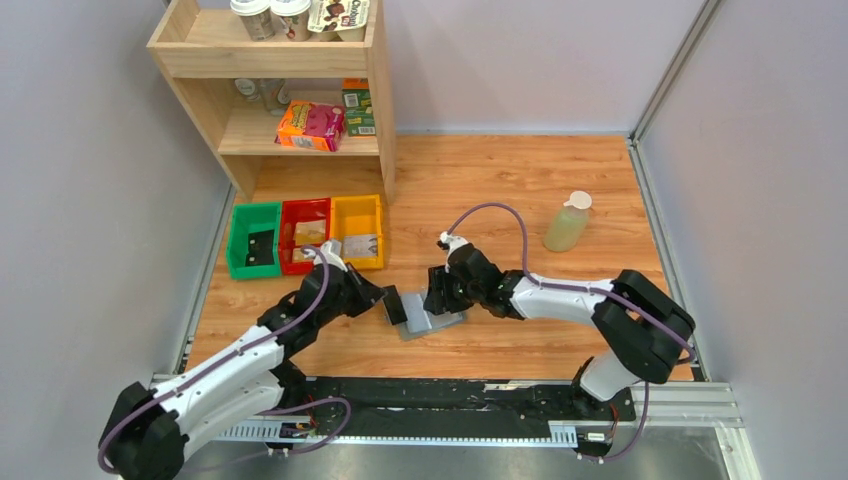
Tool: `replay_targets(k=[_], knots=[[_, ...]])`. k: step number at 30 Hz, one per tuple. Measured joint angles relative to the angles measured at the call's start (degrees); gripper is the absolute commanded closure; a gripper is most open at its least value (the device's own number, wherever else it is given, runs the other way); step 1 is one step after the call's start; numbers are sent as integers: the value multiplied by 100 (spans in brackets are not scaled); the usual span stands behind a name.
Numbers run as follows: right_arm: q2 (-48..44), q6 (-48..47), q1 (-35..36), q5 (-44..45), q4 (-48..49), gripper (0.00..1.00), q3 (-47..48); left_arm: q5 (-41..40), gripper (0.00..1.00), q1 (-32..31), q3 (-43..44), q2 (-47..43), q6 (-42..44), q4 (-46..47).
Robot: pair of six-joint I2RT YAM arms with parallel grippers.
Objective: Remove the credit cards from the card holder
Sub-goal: Remove the credit card from the card holder.
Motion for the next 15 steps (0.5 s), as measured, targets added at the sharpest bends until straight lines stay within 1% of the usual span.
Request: replay_targets(k=[3, 5, 6, 7, 11, 15], knots=[[-417, -188, 199, 400, -570, 17, 0, -164, 100, 0, 332, -380, 52, -702], [-833, -470, 492, 793, -957, 9, 26, -262, 100, 0, 643, -553, 31, -1137], [-997, -570, 636, 938, -1075, 3, 66, -284, 100, 0, 796, -625, 11, -1333], [-1182, -708, 815, 1099, -1204, 0, 144, -293, 100, 2, 892, -671, -4, -1440], [-1764, -1211, 1482, 1687, -1314, 0, 442, -280, 100, 4, 1255, -743, -114, -1930], [-2199, -1788, 2164, 2299, -1246, 0, 459, -223, 100, 4, 1690, -621, -348, -2579]])
